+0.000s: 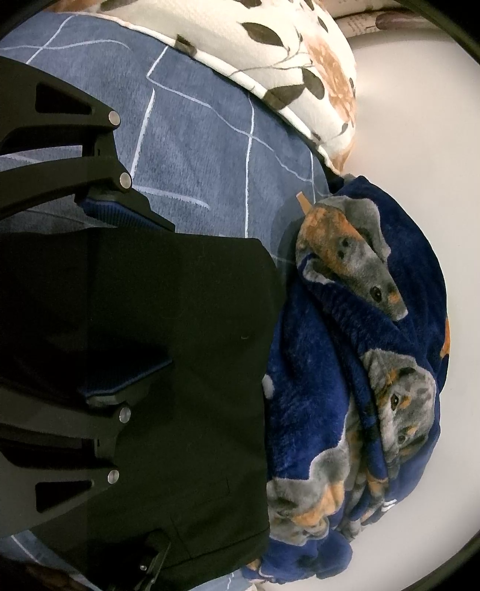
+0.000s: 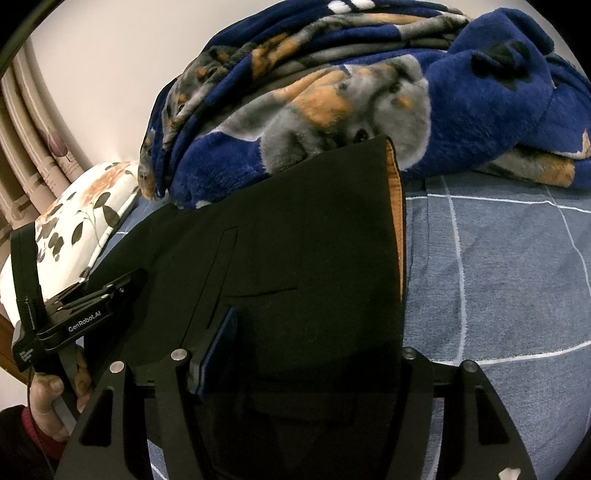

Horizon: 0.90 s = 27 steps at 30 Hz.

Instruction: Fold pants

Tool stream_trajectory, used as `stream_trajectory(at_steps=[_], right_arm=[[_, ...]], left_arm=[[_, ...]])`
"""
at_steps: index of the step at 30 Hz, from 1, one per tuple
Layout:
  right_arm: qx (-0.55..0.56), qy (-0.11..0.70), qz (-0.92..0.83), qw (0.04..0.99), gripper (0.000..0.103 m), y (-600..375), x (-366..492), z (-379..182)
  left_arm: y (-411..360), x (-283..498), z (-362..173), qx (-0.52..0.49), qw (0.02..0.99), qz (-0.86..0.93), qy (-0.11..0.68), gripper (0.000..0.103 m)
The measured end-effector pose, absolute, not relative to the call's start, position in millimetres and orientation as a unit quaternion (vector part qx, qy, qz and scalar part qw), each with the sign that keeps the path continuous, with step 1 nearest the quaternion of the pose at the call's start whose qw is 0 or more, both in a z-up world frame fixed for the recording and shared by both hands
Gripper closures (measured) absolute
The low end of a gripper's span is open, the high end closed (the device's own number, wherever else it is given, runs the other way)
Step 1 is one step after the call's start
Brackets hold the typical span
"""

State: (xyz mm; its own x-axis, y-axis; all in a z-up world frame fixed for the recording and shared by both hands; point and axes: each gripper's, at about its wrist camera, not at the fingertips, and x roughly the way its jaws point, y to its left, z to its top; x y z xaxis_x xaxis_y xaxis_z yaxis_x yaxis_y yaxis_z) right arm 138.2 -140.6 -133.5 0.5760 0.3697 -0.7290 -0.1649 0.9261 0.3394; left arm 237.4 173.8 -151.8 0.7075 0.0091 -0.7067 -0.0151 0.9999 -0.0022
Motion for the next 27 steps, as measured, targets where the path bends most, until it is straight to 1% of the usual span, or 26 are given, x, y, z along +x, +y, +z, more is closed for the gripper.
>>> stream_trajectory(at_steps=[27], right_arm=[[0.111, 0.435, 0.151, 0.881, 0.040, -139.5, 139.0, -132.9]], left_arm=[[173.3, 235.6, -152.5, 0.006, 0.925, 0.016, 0.380, 0.032]])
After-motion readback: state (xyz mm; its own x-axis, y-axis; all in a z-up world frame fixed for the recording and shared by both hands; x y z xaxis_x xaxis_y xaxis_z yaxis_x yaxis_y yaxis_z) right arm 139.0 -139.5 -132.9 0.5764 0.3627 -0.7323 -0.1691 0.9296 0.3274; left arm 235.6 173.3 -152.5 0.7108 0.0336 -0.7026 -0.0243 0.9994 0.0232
